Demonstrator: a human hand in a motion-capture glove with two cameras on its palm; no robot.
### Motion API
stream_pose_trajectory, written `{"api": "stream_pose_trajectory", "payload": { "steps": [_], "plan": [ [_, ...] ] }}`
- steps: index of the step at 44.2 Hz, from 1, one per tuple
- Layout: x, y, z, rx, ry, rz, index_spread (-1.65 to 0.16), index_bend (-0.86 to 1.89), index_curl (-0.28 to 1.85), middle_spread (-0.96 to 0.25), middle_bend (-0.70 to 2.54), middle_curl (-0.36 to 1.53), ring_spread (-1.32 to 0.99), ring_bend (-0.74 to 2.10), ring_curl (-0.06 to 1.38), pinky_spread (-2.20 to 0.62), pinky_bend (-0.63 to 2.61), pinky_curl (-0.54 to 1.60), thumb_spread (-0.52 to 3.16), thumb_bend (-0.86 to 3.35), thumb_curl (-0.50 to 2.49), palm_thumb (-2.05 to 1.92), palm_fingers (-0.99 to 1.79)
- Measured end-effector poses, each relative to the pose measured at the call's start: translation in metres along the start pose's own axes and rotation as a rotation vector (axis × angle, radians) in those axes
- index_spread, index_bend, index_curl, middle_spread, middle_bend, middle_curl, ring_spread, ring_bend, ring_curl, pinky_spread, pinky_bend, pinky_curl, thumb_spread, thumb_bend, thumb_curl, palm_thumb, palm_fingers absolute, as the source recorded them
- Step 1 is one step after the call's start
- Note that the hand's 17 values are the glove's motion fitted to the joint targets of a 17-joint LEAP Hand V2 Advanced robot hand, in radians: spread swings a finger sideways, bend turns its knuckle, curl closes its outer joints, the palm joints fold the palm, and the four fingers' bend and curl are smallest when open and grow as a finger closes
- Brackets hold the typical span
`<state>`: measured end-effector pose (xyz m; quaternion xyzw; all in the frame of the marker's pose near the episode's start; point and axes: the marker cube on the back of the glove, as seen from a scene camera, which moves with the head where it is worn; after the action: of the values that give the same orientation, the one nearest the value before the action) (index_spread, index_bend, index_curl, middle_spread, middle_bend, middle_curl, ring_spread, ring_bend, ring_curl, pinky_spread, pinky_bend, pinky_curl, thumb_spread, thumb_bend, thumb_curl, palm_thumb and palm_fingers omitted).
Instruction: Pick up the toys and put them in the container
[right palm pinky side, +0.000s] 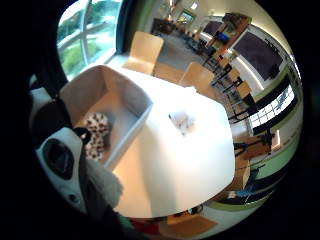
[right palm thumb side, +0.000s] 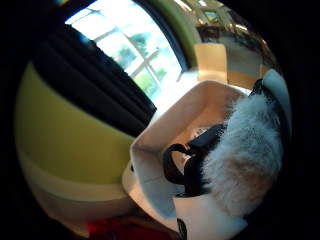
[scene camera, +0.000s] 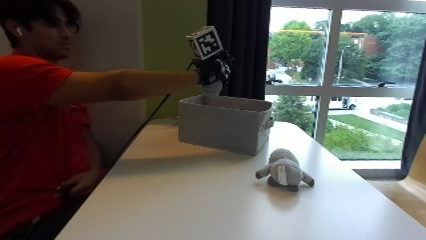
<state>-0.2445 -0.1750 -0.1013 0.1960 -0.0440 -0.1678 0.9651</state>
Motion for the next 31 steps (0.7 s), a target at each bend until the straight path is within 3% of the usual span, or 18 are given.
{"api": "stream_pose_trajectory", "payload": {
  "steps": [15, 18, 26, 31],
  "plan": [
    [-0.033, 0.006, 0.017, -0.075, -0.064, -0.005, -0.30, 0.75, 1.03, -0.28, 1.02, 0.68, -0.34, 1.29, 0.48, -0.46, 0.93, 0.41, 0.66, 0.04, 1.18, 0.43, 1.07],
    [-0.033, 0.008, 0.019, -0.093, -0.085, 0.001, -0.31, 0.61, 1.02, -0.31, 0.92, 0.65, -0.34, 1.28, 0.47, -0.46, 0.97, 0.42, 0.73, 0.01, 1.15, 0.40, 0.93],
    [-0.031, 0.011, 0.017, -0.157, -0.104, 0.000, -0.37, 0.22, 0.87, -0.27, 0.48, 0.51, -0.29, 1.09, 0.43, -0.30, 1.22, 0.50, 1.04, -0.09, 0.92, 0.06, 0.13],
    [-0.014, 0.018, 0.013, -0.163, -0.055, -0.010, -0.42, 0.16, 0.76, -0.24, 0.38, 0.46, -0.24, 0.97, 0.35, -0.20, 1.24, 0.47, 1.12, -0.08, 0.80, -0.06, 0.05]
  ]
}}
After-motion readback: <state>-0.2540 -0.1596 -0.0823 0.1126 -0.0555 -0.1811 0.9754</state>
